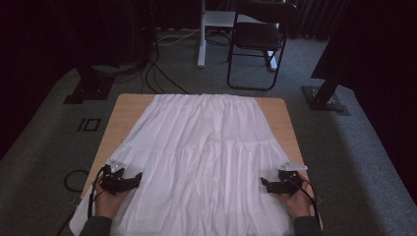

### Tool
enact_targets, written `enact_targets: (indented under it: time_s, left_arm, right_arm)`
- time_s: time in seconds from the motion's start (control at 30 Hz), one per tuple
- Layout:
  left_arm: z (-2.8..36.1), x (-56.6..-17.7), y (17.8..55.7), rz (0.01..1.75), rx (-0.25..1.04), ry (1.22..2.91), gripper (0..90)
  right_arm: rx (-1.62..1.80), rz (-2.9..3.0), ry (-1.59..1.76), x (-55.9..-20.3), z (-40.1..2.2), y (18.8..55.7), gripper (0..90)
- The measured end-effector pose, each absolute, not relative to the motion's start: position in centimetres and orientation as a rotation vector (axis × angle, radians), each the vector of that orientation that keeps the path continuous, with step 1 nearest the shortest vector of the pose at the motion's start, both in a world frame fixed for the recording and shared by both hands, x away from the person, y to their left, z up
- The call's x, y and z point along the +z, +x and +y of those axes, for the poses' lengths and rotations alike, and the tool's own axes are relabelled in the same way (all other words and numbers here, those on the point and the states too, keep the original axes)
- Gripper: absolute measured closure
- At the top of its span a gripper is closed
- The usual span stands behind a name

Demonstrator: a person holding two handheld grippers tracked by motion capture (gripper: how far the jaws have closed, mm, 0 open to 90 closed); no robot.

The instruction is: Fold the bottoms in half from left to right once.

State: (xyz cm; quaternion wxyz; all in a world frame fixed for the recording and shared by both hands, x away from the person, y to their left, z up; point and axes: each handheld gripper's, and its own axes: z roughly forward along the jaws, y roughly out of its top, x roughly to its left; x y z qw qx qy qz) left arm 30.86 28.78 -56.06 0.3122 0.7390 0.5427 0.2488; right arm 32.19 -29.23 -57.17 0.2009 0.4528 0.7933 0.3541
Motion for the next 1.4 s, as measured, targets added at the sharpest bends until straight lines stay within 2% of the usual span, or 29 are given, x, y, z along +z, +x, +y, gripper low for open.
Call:
enact_targets:
  time_s: [0.13, 0.3, 0.5, 0.77, 0.97, 1.3, 1.4]
  left_arm:
    - [28.9, -55.9, 30.6, 1.423, 0.645, 1.939, 20.9]
    - [29.9, -54.7, 30.0, 1.427, 0.679, 1.86, 20.7]
    - [32.5, -53.7, 29.4, 1.494, 0.722, 1.818, 16.5]
    - [35.2, -54.6, 29.4, 1.613, 0.732, 1.84, 2.6]
    - [36.9, -55.5, 29.4, 1.68, 0.703, 1.842, 2.5]
    - [35.4, -55.9, 29.5, 1.543, 0.633, 1.956, 1.4]
    - [34.6, -55.7, 29.5, 1.56, 0.623, 1.969, 2.0]
  right_arm:
    - [0.991, 2.209, 1.268, -57.2, -29.3, 32.2, 11.1]
    - [0.99, 2.208, 1.268, -57.2, -29.3, 32.2, 11.1]
    - [0.99, 2.208, 1.268, -57.2, -29.3, 32.2, 11.1]
    - [0.99, 2.208, 1.268, -57.2, -29.3, 32.2, 11.2]
    - [0.99, 2.207, 1.269, -57.2, -29.3, 32.1, 11.3]
    - [0.991, 2.205, 1.268, -57.2, -29.3, 32.0, 11.6]
    - [1.001, 2.203, 1.261, -57.1, -29.3, 31.8, 17.7]
